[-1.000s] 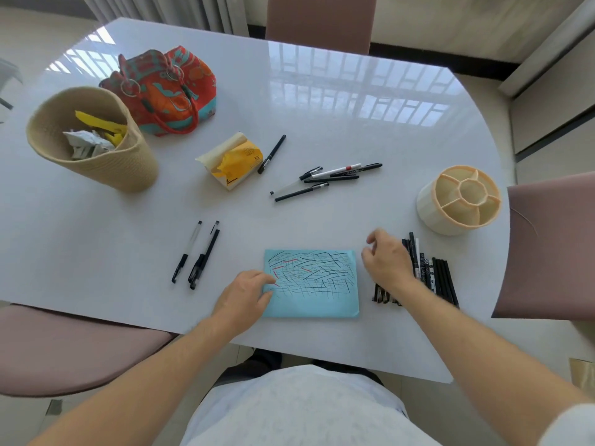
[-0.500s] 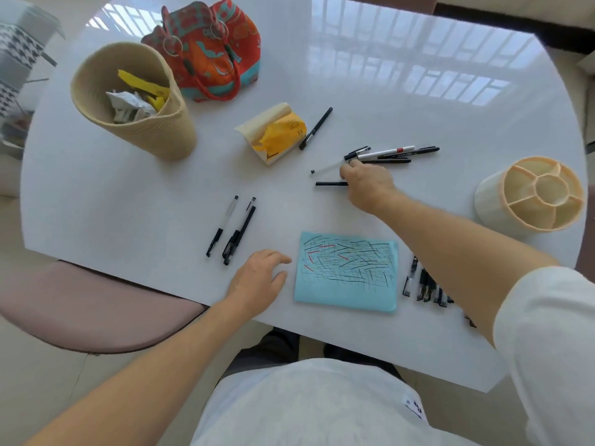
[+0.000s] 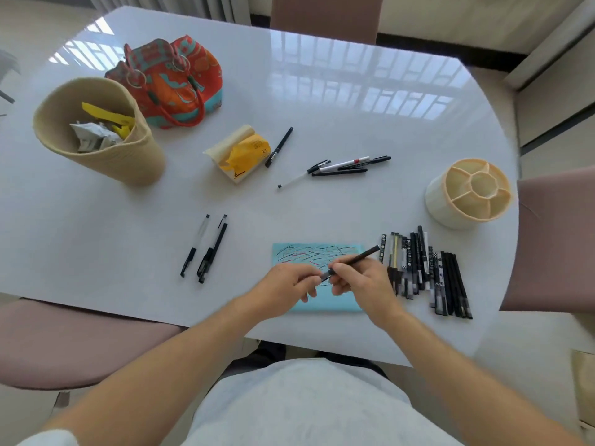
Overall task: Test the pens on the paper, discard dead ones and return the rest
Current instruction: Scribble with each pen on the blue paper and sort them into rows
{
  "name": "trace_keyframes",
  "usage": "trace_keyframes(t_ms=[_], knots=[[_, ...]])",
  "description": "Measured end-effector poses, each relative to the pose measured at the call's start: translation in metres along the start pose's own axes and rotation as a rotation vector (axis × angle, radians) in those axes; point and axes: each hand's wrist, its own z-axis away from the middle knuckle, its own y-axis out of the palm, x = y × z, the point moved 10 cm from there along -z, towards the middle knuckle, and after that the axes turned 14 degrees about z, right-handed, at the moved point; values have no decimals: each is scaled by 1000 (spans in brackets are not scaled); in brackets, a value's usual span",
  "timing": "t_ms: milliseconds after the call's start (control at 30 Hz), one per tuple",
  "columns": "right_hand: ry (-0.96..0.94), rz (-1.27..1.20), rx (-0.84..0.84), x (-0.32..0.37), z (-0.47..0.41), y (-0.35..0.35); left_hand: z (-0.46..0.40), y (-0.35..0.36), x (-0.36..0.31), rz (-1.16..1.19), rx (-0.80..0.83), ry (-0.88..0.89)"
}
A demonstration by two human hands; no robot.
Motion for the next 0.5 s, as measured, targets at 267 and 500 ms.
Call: trace_keyframes(t_ms=[267,500], knots=[[54,-190,-131,-38,42,-7,6,25,-17,-516,57,166],[140,-112,-545,-74,57,-156,23,-48,30,-779,-107,57]])
